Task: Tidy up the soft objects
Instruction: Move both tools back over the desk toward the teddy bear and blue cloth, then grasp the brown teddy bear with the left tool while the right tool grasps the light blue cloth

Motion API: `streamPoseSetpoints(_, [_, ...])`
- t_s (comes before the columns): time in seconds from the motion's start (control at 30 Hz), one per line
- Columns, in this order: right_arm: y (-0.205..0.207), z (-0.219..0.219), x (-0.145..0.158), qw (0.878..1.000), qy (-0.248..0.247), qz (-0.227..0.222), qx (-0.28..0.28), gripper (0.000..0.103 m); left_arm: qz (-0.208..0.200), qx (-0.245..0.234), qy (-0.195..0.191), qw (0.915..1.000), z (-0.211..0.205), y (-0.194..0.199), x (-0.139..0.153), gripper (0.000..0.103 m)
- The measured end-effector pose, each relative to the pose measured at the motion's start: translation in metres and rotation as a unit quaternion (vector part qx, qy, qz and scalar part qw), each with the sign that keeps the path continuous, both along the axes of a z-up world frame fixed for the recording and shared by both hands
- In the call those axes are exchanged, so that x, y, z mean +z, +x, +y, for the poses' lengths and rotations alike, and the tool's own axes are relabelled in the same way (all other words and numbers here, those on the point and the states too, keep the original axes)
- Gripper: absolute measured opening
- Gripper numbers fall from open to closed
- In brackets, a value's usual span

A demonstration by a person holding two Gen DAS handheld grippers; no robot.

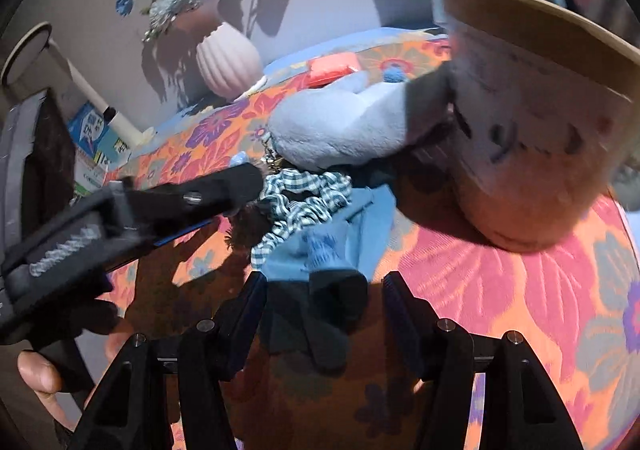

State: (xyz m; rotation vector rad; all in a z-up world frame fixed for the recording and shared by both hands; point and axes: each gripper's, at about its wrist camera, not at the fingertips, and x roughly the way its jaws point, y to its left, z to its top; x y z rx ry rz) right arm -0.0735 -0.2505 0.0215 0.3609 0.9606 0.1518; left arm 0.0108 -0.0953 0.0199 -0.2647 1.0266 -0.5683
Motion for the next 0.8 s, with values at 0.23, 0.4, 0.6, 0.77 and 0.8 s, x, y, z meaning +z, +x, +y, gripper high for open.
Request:
streamPoseSetpoints(0.23, [0.006, 0.014, 0.000, 0.999, -0.023, -0.017, 0.022, 0.059, 0.001, 0.015, -0.005, 0.9999, 0.001, 0.010, -0.009, 0.052])
streamPoseSetpoints(0.4, [0.000, 0.014, -0.002, 0.998, -0.041, -0.030, 0.025, 0.021, -0.030, 0.028, -0.005, 0.9991, 0.009, 0.002, 0.000, 0.036])
streamPoseSetpoints(0.6, [-0.039, 0.003, 0.012, 0.993, 0.014, -0.069, 0.095, 0.013, -0.083, 0.057, -0.011, 0.9949, 0.034, -0.015, 0.019, 0.036])
streamPoseSetpoints(0.77, [-0.061, -0.010, 0.017, 0.993, -0.014, -0.068, 0.095, 0.013, -0.077, 0.062, -0.041, 0.9943, 0.054, -0.019, 0.015, 0.036])
streamPoseSetpoints(0.8, [-0.062, -0.013, 0.016, 0.994, -0.028, -0.063, 0.089, 0.013, -0.077, 0.063, -0.039, 0.9943, 0.056, -0.020, 0.014, 0.036])
